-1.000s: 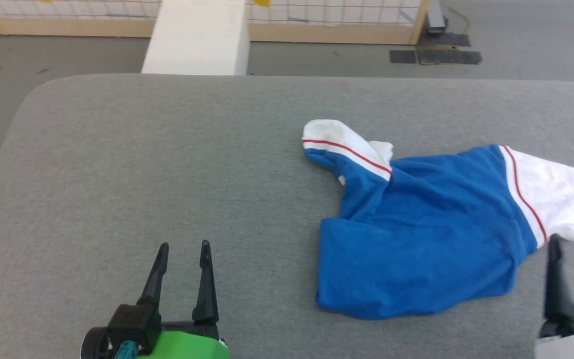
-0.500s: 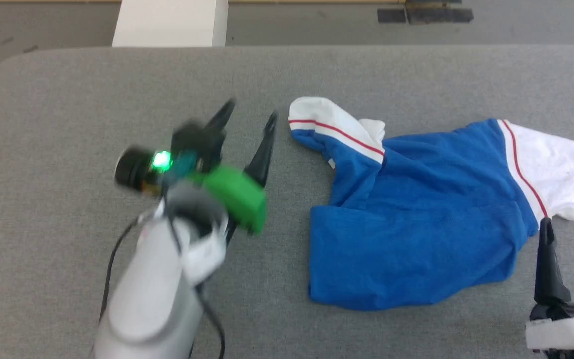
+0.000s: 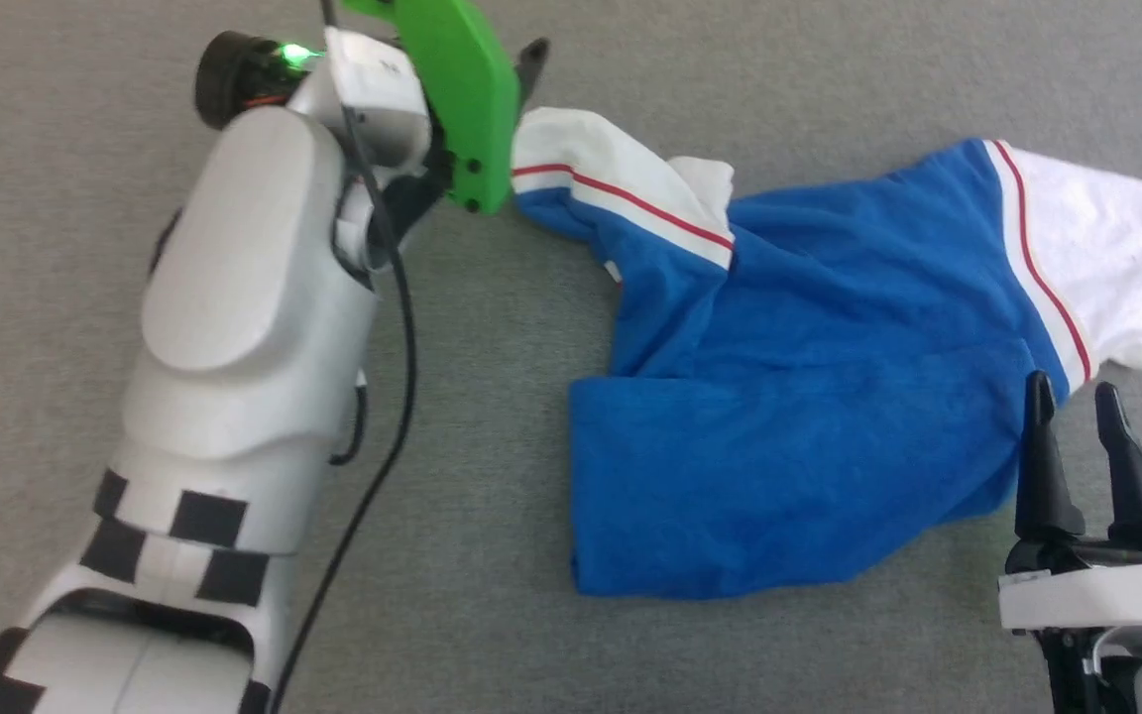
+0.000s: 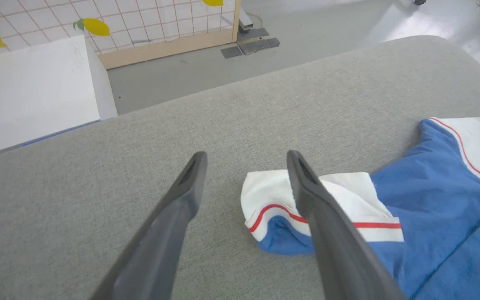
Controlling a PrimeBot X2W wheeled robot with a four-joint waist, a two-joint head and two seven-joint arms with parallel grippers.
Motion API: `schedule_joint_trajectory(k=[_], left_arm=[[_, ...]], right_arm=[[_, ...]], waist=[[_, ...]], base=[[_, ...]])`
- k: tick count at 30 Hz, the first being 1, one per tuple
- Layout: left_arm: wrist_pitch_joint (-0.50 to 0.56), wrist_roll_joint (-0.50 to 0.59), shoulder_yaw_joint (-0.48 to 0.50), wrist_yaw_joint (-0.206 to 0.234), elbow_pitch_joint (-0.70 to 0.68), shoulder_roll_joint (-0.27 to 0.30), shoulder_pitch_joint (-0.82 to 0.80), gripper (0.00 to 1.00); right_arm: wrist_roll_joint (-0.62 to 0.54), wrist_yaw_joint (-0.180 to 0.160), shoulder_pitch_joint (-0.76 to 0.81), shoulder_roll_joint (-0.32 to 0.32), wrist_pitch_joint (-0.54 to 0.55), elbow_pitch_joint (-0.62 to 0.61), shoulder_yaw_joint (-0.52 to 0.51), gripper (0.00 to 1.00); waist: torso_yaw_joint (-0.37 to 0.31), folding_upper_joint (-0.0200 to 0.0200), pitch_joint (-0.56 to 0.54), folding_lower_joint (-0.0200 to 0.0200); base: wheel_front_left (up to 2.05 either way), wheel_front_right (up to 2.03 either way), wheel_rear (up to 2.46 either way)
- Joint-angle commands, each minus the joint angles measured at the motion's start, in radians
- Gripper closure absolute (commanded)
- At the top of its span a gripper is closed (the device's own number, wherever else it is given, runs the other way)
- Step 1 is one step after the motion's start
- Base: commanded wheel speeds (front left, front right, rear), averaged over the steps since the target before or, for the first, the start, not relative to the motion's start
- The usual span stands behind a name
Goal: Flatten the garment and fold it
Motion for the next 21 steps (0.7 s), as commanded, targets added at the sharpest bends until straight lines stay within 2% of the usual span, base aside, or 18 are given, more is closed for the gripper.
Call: schedule_joint_trajectory(k=[1, 9, 21], left_arm=[[0.02, -0.003, 0.006, 0.007, 0.022, 0.017, -0.021, 0.0], [0.12, -0.054, 0.054, 0.067, 0.09, 0.025, -0.041, 0.0], [0.354, -0.113, 0.077, 0.152, 0.079, 0.05, 0.031, 0.0]], right_arm=[[0.009, -0.001, -0.024, 0.0, -0.011, 0.01, 0.006, 0.0], [0.023, -0.001, -0.062, 0.0, -0.035, 0.052, 0.029, 0.0], [0.023, -0.001, -0.077, 0.0, -0.048, 0.074, 0.033, 0.0]], waist=[[-0.073, -0.0001, 0.073, -0.0001], [-0.127, -0.0001, 0.124, -0.0001], [-0.141, -0.0001, 0.145, -0.0001]], base=[[0.0, 0.0, 0.0], [0.0, 0.0, 0.0], [0.0, 0.0, 0.0]])
